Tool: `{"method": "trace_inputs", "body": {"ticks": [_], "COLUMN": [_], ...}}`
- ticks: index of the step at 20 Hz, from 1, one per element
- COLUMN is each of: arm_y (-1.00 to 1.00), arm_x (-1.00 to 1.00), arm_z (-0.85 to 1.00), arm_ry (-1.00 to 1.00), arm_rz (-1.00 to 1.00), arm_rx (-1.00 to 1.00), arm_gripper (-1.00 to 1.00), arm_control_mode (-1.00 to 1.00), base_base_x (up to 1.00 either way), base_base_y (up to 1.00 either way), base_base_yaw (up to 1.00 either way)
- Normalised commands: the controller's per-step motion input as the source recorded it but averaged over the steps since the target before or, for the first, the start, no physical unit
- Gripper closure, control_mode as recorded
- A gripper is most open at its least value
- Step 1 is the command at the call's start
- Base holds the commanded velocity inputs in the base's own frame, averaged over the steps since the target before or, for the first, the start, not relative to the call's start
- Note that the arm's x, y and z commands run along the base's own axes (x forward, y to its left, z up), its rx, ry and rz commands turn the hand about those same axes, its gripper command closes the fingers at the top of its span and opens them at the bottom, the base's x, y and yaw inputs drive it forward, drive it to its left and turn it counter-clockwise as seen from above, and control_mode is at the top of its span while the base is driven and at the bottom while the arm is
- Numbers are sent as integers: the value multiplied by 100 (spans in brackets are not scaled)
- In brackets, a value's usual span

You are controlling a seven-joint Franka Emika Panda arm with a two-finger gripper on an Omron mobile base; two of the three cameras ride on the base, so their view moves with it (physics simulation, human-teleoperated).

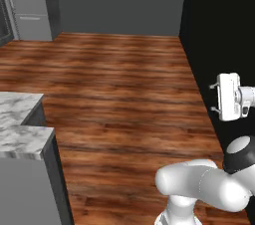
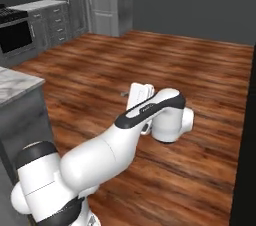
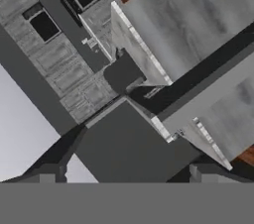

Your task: Retrieve the wine glasses from the counter and place one next to each plate.

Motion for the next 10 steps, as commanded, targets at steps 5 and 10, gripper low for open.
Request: {"method": "trace_inputs", "body": {"ticks": [5,10], "arm_y": [0,0], "arm_x": [0,0], "arm_z": [0,0], "arm_ry": [0,0], "arm_rz": [0,0], "arm_rx": [0,0], "arm_gripper": [-100,-100], "arm_control_mode": [100,100], "base_base_x": [100,100], "base_base_y": [-73,-100], "base_base_yaw": [38,26]}}
